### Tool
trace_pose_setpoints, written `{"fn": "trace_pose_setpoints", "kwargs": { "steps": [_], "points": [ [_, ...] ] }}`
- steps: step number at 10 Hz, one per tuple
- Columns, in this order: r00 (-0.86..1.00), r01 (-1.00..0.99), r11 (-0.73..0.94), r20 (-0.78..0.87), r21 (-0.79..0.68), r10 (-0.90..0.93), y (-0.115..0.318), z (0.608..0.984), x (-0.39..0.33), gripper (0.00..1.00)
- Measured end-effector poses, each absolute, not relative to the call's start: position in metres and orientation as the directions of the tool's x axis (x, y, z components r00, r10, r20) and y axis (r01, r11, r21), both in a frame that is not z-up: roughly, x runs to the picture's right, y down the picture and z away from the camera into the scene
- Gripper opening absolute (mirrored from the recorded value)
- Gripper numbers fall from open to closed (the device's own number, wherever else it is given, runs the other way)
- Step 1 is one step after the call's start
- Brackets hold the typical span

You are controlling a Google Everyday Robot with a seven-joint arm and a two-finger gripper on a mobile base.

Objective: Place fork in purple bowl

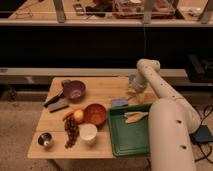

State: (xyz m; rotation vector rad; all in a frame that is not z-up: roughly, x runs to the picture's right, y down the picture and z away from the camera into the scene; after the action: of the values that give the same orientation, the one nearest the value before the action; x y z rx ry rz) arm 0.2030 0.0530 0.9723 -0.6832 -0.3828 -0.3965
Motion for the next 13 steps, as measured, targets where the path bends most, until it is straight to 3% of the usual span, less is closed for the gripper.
{"fn": "trace_pose_setpoints", "kwargs": {
  "steps": [4, 10, 13],
  "points": [
    [0.849, 0.484, 0.705, 0.473, -0.519, -0.235, 0.062, 0.982, 0.202, 0.76],
    [0.843, 0.495, 0.697, 0.481, -0.519, -0.24, 0.061, 0.978, 0.203, 0.18],
    [0.843, 0.495, 0.695, 0.481, -0.521, -0.241, 0.061, 0.976, 0.204, 0.18]
  ]
}}
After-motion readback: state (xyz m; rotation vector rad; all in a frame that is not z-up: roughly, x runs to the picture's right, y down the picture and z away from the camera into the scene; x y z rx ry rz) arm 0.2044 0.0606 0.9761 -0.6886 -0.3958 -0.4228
